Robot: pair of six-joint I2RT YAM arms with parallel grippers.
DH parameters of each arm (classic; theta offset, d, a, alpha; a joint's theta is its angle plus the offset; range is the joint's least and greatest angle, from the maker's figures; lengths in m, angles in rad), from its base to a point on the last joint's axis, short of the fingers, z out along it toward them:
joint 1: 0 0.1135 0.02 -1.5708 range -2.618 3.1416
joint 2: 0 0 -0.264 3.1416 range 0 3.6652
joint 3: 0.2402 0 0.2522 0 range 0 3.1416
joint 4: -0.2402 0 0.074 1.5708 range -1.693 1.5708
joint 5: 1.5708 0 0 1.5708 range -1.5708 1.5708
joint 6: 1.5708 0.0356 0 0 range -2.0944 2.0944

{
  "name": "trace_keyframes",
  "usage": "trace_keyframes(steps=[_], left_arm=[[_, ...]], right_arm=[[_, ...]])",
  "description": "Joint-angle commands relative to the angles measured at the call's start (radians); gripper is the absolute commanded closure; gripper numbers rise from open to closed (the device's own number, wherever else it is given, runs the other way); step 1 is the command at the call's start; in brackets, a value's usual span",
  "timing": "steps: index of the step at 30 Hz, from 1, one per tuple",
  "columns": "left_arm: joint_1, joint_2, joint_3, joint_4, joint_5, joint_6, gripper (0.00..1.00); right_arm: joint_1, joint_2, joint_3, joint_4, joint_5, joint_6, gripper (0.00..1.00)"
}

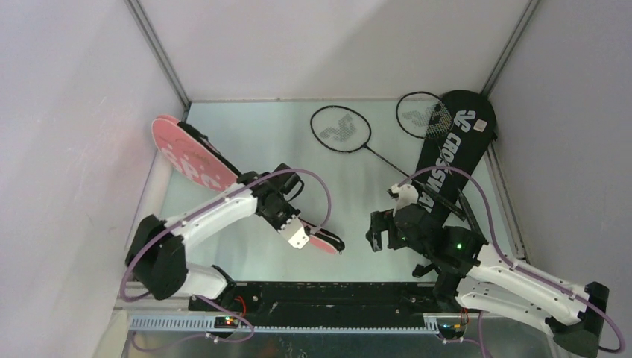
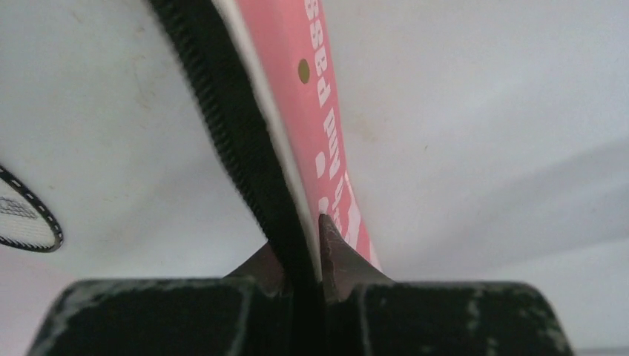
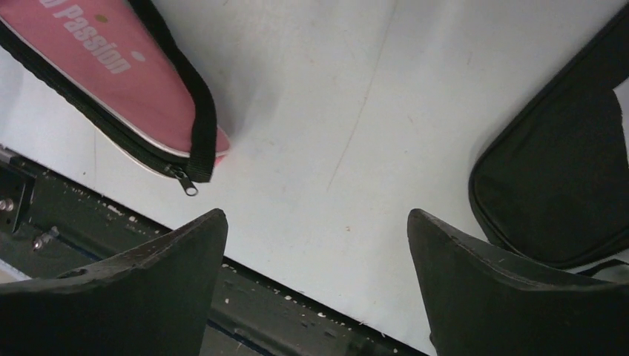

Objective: Pack up the badminton gear
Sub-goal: Place the racket bag at the center of the board, then pick up the racket bag from the corner of the board.

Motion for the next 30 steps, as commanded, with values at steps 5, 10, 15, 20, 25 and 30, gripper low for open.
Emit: trace_keyframes(steps=[5, 10, 15, 20, 25, 30], left_arm=[[0.017, 0.209, -0.002, -0.059, -0.500, 0.037, 0.57], [0.020, 0.287, 0.278, -0.070, -0.251, -0.118, 0.01], [0.023, 0.162, 0.390, 0.079, -0.010, -0.153, 0.00], [0.033, -0.053, 0.243, 0.570, 0.221, -0.375, 0.00], [0.035, -0.132, 0.082, 1.224, 0.169, -0.891, 0.00], [0.048, -0.116, 0.088, 1.327, -0.130, -1.485, 0.00]], right_arm=[[-0.074, -0.056, -0.042, -0.004, 0.092, 0.012, 0.03], [-0.161, -0.059, -0.042, 0.047, 0.144, -0.056, 0.01], [-0.289, -0.035, -0.053, 0.248, 0.174, -0.088, 0.01], [-0.591, 0.053, -0.038, 0.422, 0.028, -0.035, 0.01], [-1.119, 0.225, 0.011, 0.477, -0.224, 0.021, 0.01], [-1.321, 0.565, 0.245, 0.407, -0.175, -0.056, 0.01]])
